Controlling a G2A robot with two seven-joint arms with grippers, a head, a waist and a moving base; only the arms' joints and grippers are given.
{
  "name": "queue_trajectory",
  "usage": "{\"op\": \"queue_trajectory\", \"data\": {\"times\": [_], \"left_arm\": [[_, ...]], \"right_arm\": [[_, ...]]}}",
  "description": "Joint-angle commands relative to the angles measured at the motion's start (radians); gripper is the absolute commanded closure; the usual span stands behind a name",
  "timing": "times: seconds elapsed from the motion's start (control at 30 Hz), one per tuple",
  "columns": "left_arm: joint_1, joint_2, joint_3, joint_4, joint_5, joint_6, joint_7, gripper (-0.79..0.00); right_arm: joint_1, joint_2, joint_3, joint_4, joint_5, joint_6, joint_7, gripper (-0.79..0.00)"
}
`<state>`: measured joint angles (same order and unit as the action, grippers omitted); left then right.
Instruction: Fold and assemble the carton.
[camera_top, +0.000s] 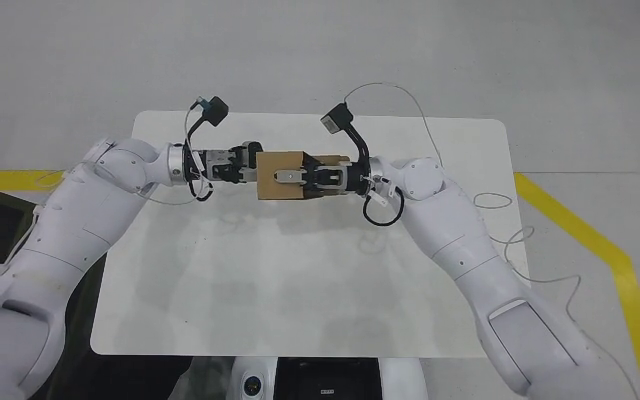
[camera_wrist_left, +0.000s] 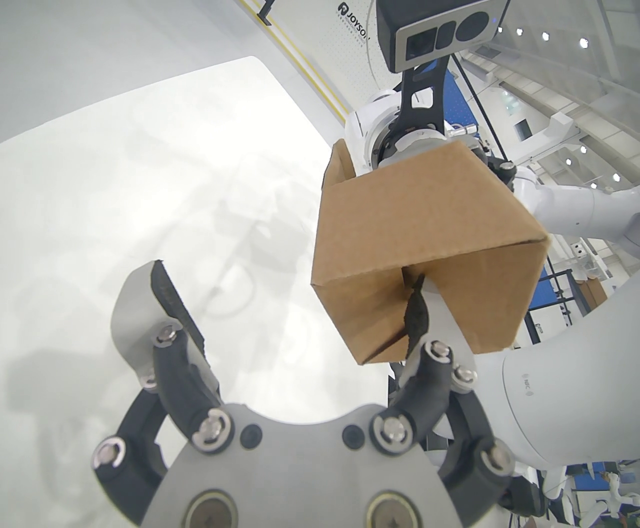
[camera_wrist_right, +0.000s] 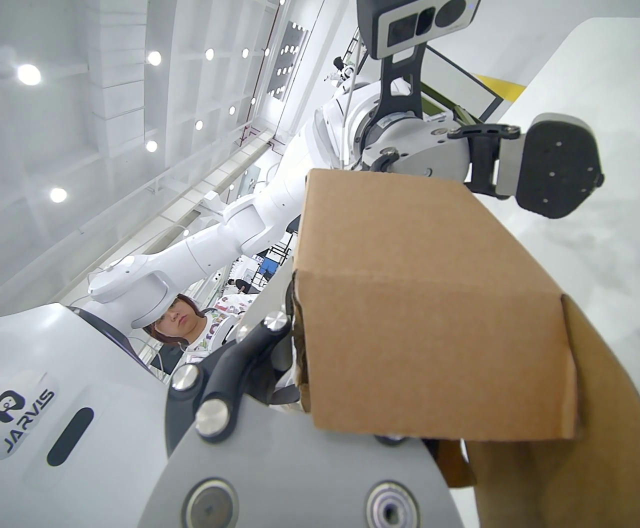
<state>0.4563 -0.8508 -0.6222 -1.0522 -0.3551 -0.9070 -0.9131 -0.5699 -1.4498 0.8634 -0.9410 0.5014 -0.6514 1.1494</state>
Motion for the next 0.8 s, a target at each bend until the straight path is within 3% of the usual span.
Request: {"op": "queue_trajectory", "data": {"times": [0.0, 0.4, 0.77], "left_arm": [[0.001, -0.001, 0.003, -0.001, -0.008, 0.003, -0.003, -0.785], [-0.012, 0.006, 0.002, 0.028, 0.005, -0.009, 0.009, -0.785], [-0.023, 0.011, -0.025, 0.057, 0.148, -0.086, 0.086, -0.785]], "right_arm": [[0.000, -0.001, 0.000, 0.002, 0.002, -0.001, 0.000, 0.000], [0.004, 0.003, 0.016, 0.042, -0.033, 0.003, -0.005, 0.000], [0.007, 0.024, 0.053, 0.136, -0.069, 0.116, 0.024, 0.000]]}}
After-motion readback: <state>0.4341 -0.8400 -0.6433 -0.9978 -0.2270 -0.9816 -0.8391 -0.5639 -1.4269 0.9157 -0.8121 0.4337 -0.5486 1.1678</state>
